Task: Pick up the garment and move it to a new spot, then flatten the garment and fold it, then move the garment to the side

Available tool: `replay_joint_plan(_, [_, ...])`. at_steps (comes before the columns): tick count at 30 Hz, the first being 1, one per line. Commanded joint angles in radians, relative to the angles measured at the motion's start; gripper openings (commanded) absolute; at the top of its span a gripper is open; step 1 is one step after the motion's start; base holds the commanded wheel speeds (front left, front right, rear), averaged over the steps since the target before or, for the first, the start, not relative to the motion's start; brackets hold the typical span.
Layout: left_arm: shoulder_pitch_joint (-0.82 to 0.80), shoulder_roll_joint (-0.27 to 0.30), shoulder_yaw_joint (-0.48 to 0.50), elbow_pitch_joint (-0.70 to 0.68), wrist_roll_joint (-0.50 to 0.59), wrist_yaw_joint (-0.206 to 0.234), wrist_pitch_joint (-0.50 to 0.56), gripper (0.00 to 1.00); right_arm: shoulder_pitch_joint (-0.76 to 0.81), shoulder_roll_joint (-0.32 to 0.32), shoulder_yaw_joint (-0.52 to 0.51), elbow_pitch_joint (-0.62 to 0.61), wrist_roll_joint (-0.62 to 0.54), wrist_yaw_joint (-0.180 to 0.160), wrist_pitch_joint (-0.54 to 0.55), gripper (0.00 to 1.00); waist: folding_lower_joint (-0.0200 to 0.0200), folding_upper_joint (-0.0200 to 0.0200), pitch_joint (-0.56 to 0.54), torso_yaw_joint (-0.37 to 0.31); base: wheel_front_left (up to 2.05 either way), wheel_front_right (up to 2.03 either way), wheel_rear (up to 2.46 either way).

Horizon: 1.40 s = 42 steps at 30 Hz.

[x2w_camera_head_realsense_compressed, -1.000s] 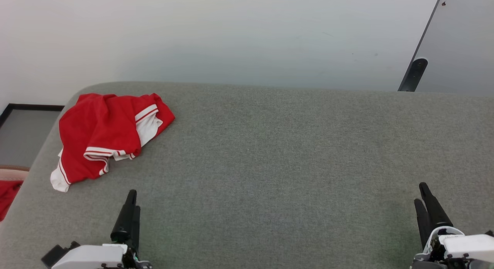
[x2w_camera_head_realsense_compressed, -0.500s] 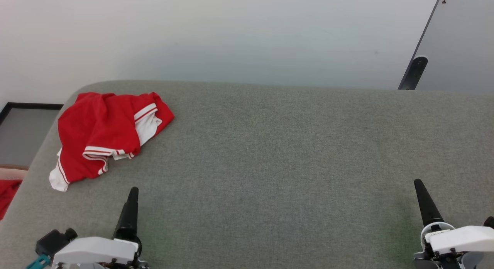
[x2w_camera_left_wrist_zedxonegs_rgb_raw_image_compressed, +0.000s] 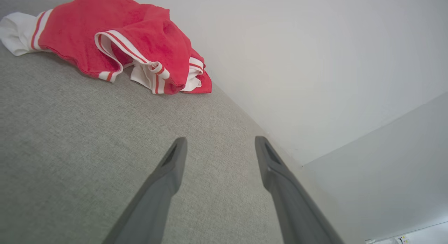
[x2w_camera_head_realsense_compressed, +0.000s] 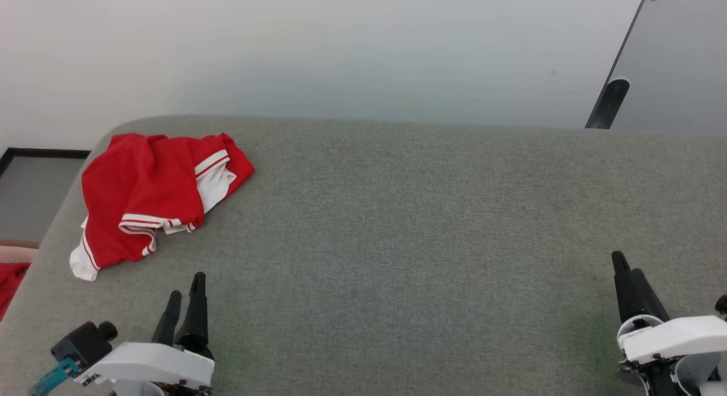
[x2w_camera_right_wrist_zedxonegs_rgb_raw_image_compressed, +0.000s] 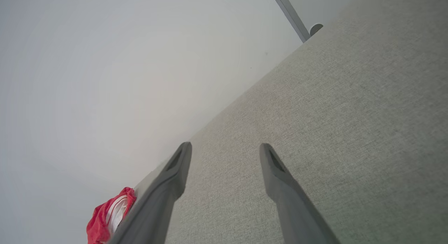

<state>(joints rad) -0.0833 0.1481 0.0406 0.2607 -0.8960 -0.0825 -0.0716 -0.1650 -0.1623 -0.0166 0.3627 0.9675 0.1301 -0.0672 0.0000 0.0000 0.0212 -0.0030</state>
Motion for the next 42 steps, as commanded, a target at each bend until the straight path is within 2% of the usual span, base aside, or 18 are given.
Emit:
replay_joint_plan(1, [-0.025, 0.010, -0.001, -0.013, 0.027, 0.003, -0.008, 1.00, -0.033, -0.011, 0.005, -0.008, -0.024, 0.000, -0.008, 1.00, 0.0000, 0.0000, 0.001, 0.000, 0.00, 0.00, 0.00])
replay_joint_plan(17, [-0.038, 0.027, -0.005, -0.003, 0.244, 0.001, -0.057, 1.00, -0.061, -0.025, 0.008, 0.013, -0.226, 0.001, -0.059, 1.00, 0.0000, 0.0000, 0.011, -0.006, 0.00, 0.00, 0.00])
replay_joint_plan(42, [-0.032, 0.049, -0.032, 0.007, 0.516, -0.005, -0.120, 1.00, -0.063, -0.064, 0.028, 0.043, -0.455, 0.001, -0.113, 1.00, 0.0000, 0.0000, 0.007, -0.009, 0.00, 0.00, 0.00])
